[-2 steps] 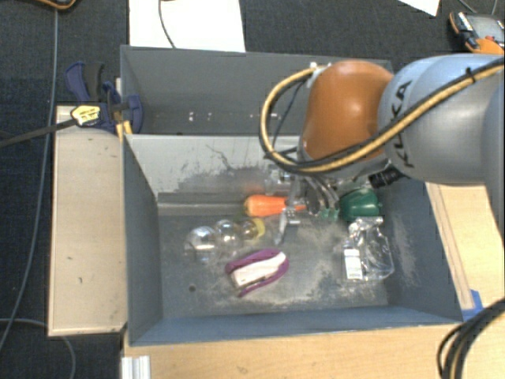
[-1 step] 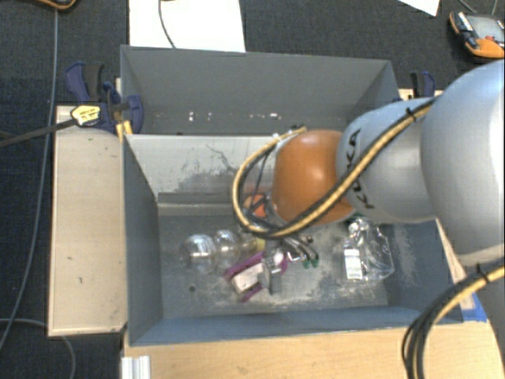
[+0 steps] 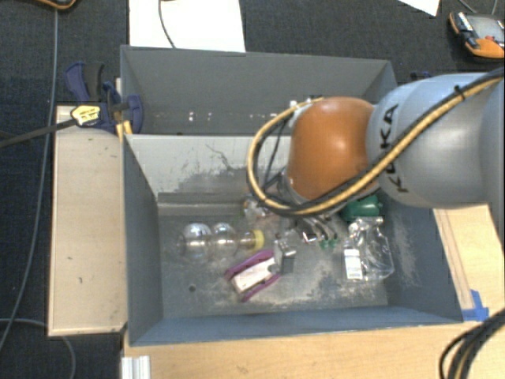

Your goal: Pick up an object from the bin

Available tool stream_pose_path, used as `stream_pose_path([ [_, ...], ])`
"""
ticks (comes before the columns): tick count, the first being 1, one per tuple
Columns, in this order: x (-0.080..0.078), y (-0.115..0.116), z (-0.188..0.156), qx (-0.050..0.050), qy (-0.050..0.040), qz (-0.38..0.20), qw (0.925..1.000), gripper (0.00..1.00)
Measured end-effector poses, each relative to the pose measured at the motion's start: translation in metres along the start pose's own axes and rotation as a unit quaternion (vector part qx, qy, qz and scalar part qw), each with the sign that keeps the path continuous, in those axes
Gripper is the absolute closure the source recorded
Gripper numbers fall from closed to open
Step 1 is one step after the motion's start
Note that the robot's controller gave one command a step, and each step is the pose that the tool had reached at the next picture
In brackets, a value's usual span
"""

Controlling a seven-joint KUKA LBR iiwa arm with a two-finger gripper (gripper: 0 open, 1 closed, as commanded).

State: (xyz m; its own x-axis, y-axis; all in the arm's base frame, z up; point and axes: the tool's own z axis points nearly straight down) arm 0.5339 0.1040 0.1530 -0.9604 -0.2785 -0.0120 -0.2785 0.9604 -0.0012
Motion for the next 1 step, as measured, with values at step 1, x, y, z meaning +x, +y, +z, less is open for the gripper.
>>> stream_pose_path([
  [1, -0.0414, 0.0488, 0.054, -0.002, 0.0013, -0.145, 0.9894, 0.0],
])
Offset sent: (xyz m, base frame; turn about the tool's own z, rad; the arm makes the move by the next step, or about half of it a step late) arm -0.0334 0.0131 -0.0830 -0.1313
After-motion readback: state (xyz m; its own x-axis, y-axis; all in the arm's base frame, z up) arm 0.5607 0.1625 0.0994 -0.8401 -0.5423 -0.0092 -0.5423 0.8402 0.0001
